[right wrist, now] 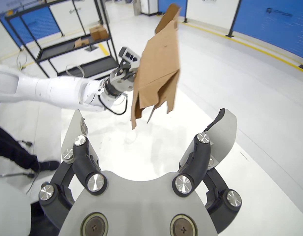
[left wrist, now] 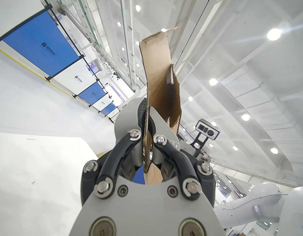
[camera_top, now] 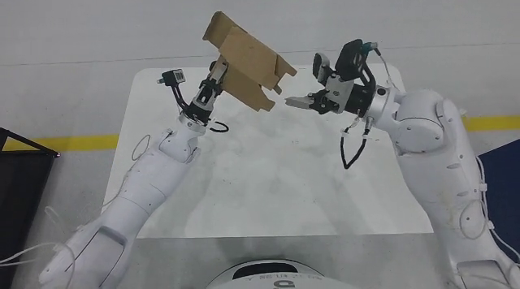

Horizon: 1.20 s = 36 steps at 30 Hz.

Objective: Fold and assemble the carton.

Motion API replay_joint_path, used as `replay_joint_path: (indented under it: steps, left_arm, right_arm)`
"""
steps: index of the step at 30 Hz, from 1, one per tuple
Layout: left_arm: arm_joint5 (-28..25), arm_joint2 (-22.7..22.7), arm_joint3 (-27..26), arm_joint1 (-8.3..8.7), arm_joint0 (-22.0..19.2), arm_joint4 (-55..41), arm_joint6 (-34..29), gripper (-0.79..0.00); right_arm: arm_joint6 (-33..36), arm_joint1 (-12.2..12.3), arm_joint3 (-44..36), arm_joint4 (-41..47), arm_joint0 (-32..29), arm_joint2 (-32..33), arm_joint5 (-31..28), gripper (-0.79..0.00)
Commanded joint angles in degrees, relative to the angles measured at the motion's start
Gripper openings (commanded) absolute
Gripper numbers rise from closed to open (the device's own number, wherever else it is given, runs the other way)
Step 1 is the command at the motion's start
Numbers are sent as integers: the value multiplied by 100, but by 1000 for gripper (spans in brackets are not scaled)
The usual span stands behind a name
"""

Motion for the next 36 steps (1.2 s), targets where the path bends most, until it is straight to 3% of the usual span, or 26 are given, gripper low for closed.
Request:
replay_joint_path:
  steps: [1,8,11,12,13,15,17,18,30,32,33,36]
  left_arm:
    - [0,-44,-56,-32,33,-9,-77,-785]
    - [0,-240,-146,-132,90,-5,-422,-785]
    - [0,-312,-337,-163,144,-8,-707,-785]
    - [0,-354,-358,-167,169,-53,-813,-785]
    - [0,-401,-390,-174,189,-128,-900,-785]
    - [0,-490,-435,-182,209,-232,-1157,-785]
    - [0,-576,-473,-198,245,-381,-1363,-785]
    - [0,-624,-470,-206,257,-438,-1455,-785]
    - [0,-1017,-344,-366,375,-917,-2347,-785]
    - [0,-1093,-281,-373,397,-1126,-2579,-163]
    - [0,-1139,-254,-372,412,-1230,-2705,0]
    - [0,-1263,-201,-354,487,-1563,-3181,0]
  right_arm:
    - [-236,-2,-17,-121,-81,25,151,-25]
    - [-471,-47,289,-171,56,-252,459,-274]
    - [-511,-58,380,93,134,-341,268,-265]
    - [-475,-56,432,128,170,-349,227,-296]
    - [-439,-55,458,161,195,-367,198,-394]
    - [-446,-57,497,380,219,-395,46,-493]
    - [-421,-47,501,492,210,-383,-82,-717]
    - [-424,-42,497,566,192,-366,-148,-785]
    - [-212,46,139,652,-51,-190,-439,-785]
    - [-199,56,75,540,-61,-171,-395,-785]
    - [-204,62,34,471,-70,-156,-374,-785]
    - [-226,79,-85,309,-126,-100,-319,-785]
